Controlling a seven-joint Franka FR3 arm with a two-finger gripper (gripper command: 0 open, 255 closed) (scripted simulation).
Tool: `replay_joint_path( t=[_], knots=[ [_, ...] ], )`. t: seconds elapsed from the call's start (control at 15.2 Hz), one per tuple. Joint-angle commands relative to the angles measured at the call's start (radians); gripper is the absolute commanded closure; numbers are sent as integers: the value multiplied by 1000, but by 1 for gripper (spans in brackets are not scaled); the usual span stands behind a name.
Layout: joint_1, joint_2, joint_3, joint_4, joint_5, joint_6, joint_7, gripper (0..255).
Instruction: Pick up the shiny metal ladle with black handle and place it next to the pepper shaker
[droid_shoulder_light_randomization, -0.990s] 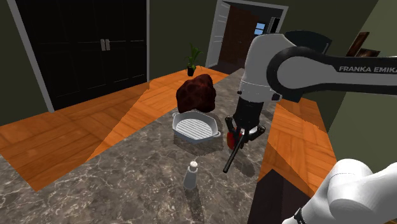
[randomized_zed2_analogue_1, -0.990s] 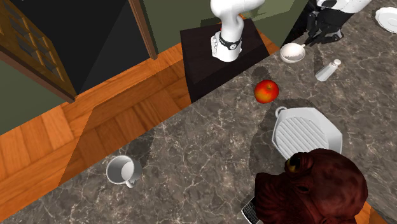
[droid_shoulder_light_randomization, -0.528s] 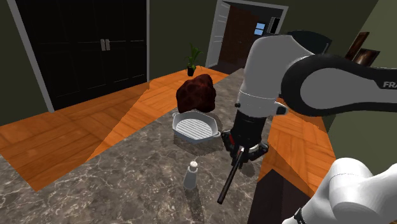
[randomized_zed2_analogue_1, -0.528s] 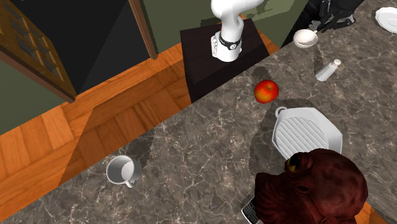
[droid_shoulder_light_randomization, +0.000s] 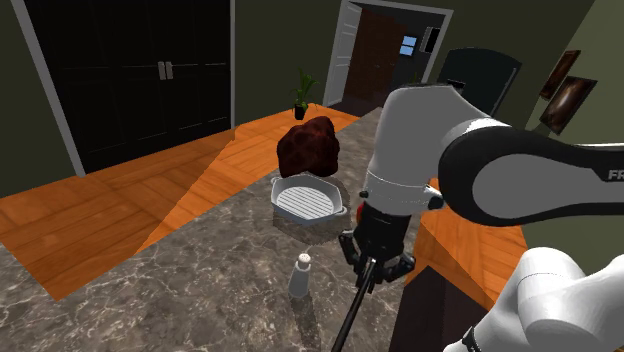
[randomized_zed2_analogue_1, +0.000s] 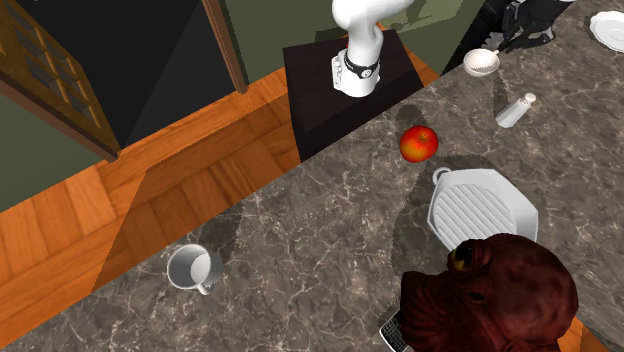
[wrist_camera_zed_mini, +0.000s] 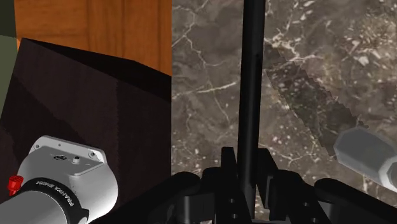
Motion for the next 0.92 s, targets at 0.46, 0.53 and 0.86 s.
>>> replay_joint_path(
  t=[0.46,0.53,0.86],
  knots=[
    [6,26,32,-101,26,126,-18,255],
    [7,31,36,-110,29,141,-20,255],
    [8,61,58,-157,43,217,-29,255]
  ],
)
